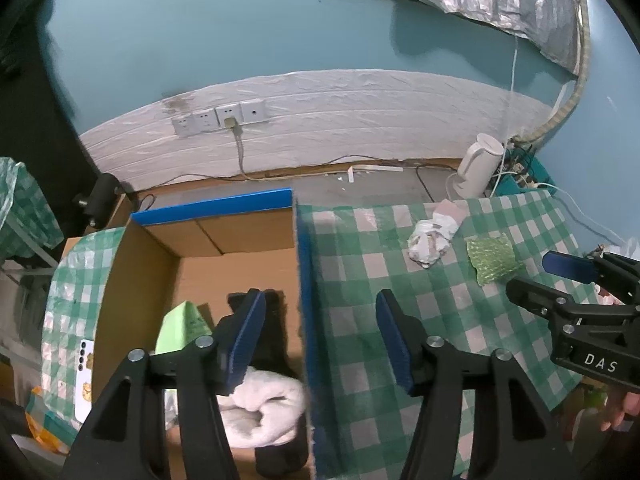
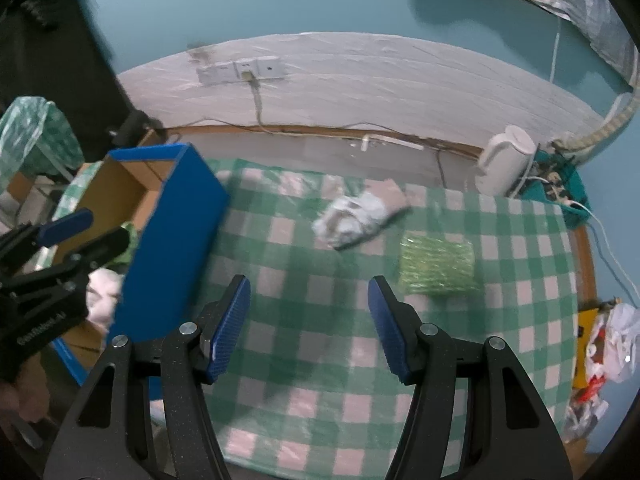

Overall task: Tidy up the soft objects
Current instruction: 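Move the right gripper toward the green mesh pad while the left approaches the white bundle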

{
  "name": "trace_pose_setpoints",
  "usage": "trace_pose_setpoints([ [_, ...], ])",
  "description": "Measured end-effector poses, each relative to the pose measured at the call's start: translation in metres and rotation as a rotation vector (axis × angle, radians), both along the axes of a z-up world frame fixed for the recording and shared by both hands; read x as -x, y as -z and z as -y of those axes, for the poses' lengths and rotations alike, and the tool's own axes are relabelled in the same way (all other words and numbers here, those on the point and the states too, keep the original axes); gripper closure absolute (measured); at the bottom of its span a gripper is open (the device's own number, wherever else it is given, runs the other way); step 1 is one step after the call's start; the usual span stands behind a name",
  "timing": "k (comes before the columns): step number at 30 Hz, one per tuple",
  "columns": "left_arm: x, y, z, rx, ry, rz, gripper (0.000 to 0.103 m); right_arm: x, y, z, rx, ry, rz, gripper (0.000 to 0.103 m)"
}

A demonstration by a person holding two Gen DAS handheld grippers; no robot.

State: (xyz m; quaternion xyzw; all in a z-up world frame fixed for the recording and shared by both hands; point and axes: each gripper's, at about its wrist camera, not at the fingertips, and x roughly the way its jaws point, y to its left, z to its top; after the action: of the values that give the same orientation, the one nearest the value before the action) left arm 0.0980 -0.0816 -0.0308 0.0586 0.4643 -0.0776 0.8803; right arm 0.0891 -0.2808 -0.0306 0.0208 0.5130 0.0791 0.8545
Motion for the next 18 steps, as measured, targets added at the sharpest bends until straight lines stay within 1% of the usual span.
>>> trace_pose_setpoints([
  [7,-0.003,0.011,0.023,-0.005,0.04,-0.023,0.041,-0.001,0.017,0.029,0.022,0.052,-0.033,0.043],
  [11,-0.007,0.023,0.039,-0.012,0.068,-0.056,0.038,-0.005,0.029,0.046,0.035,0.088,-0.057,0.043],
  [15,-0.012,0.035,0.055,-0.029,0.092,-0.076,0.038,-0.012,0.038,0.063,0.035,0.12,-0.076,0.043],
  [18,-0.017,0.04,0.065,-0.013,0.109,-0.084,0.038,-0.018,0.045,0.074,0.039,0.139,-0.093,0.043],
])
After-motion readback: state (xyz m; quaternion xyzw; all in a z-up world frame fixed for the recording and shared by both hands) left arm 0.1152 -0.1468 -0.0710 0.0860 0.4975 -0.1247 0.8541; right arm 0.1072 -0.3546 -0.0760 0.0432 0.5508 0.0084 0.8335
